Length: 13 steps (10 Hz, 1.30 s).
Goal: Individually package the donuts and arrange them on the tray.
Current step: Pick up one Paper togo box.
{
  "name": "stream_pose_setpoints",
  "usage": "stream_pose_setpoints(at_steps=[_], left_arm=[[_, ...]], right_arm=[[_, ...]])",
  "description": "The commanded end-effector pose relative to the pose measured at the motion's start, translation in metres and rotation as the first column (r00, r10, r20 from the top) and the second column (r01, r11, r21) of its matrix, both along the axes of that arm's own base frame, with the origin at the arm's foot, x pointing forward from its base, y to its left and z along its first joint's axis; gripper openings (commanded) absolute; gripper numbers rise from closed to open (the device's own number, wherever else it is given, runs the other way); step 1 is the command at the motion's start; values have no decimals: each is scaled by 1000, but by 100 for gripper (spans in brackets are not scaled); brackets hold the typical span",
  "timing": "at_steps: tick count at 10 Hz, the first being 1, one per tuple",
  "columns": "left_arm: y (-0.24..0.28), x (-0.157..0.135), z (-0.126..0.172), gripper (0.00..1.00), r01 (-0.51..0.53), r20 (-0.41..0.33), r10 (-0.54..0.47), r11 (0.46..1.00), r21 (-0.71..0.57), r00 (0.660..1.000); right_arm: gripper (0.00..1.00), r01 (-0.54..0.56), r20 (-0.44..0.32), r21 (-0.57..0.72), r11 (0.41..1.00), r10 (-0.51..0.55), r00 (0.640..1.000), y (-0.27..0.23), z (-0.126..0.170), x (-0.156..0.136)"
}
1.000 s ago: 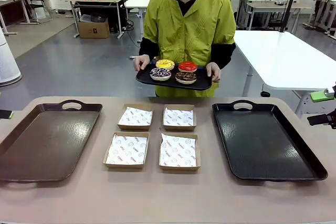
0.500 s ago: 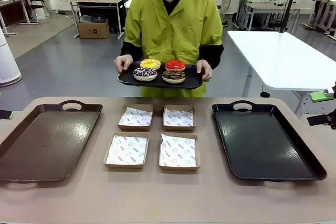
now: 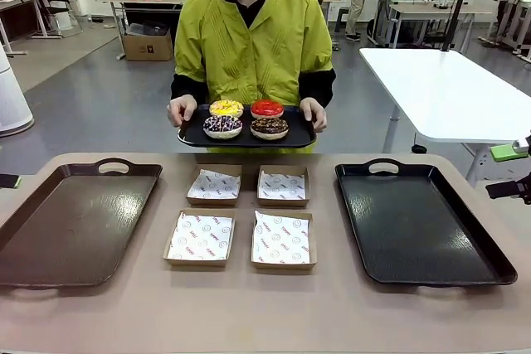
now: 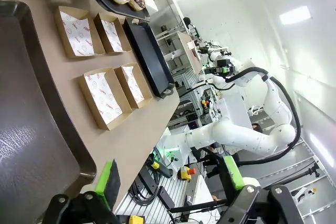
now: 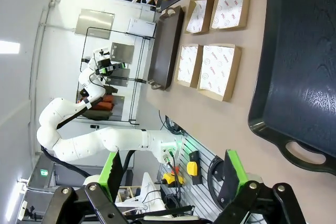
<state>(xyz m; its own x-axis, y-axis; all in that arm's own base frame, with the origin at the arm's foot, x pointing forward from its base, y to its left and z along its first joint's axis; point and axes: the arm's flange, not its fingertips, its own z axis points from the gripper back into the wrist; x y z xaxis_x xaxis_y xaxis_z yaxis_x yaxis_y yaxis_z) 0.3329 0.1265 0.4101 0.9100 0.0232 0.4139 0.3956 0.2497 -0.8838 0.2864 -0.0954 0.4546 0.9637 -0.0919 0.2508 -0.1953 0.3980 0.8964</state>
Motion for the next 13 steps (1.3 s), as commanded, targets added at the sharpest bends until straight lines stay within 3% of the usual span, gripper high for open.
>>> stream_pose_setpoints(at_steps=[1, 9, 10, 13], left_arm=[[2, -3, 2, 100, 11, 19, -11, 1000, 0, 1000], [0, 0, 0, 100, 0, 0, 0, 1000, 0, 1000], [-20, 11, 23, 100, -18, 48, 13, 992, 122, 999], [-113, 91, 92, 100, 0, 37, -16, 911, 412, 999]], right_arm=[[100, -1, -1, 16, 1000, 1, 1000, -1, 0, -1], [100, -1, -1, 16, 1000, 1, 1000, -1, 0, -1], [100, -1, -1, 16, 1000, 1, 1000, -1, 0, -1], [100, -1, -1, 16, 1000, 1, 1000, -1, 0, -1]])
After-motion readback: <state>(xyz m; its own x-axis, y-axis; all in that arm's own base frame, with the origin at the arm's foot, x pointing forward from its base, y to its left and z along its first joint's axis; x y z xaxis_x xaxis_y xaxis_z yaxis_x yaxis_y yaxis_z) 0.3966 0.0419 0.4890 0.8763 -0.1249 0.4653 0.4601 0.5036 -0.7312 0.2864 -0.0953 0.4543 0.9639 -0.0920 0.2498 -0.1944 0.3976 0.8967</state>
